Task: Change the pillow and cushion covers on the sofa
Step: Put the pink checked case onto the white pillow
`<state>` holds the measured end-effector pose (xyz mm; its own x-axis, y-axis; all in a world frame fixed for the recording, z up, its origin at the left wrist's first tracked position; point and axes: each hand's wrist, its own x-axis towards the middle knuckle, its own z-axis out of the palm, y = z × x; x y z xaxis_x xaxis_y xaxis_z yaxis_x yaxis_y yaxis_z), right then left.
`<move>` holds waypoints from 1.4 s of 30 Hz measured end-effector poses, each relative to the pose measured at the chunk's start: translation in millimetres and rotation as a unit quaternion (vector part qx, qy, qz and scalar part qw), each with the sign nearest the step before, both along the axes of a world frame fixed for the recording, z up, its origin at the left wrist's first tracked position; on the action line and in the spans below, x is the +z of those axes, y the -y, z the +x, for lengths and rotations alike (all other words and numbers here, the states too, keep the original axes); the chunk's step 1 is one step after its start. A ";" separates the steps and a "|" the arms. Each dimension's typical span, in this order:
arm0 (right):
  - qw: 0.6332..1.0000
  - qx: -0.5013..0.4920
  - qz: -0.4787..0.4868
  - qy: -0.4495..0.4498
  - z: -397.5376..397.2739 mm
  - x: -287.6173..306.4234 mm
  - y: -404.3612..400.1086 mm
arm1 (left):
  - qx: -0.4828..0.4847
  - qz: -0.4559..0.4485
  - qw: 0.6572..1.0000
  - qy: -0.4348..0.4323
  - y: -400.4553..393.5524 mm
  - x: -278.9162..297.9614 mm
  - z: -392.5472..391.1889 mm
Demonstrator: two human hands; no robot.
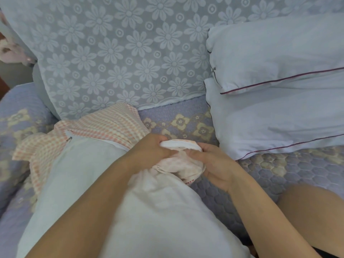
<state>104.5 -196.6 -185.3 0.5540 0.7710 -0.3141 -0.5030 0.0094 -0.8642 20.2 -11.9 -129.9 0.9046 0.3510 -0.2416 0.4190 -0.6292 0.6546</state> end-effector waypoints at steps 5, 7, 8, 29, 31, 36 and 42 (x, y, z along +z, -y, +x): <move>0.951 -0.094 -0.185 0.231 -9.9 -0.2 -13.3 | 0.014 0.160 0.981 0.108 14.8 -15.4 -3.9; 0.932 -0.148 -0.203 0.261 -12.5 -2.0 -15.7 | -0.008 0.144 0.983 0.113 15.6 -15.9 -6.7; 0.935 -0.160 -0.190 0.254 -14.2 -1.4 -15.6 | -0.016 0.142 0.984 0.105 16.3 -15.0 -8.0; 0.756 -0.117 -0.198 0.613 -26.9 7.5 -8.8 | -0.014 0.381 0.910 0.161 26.2 6.7 -13.7; 0.745 -0.148 -0.209 0.616 -28.2 7.9 -12.5 | -0.029 0.319 0.934 0.157 29.9 11.5 -17.5; 0.767 -0.178 -0.225 0.574 -24.2 7.1 -11.8 | -0.129 0.234 0.943 0.198 28.3 6.1 -20.4; 0.922 -0.122 -0.111 0.350 -15.3 21.1 1.4 | -0.109 0.303 0.931 0.174 7.9 -2.1 -19.9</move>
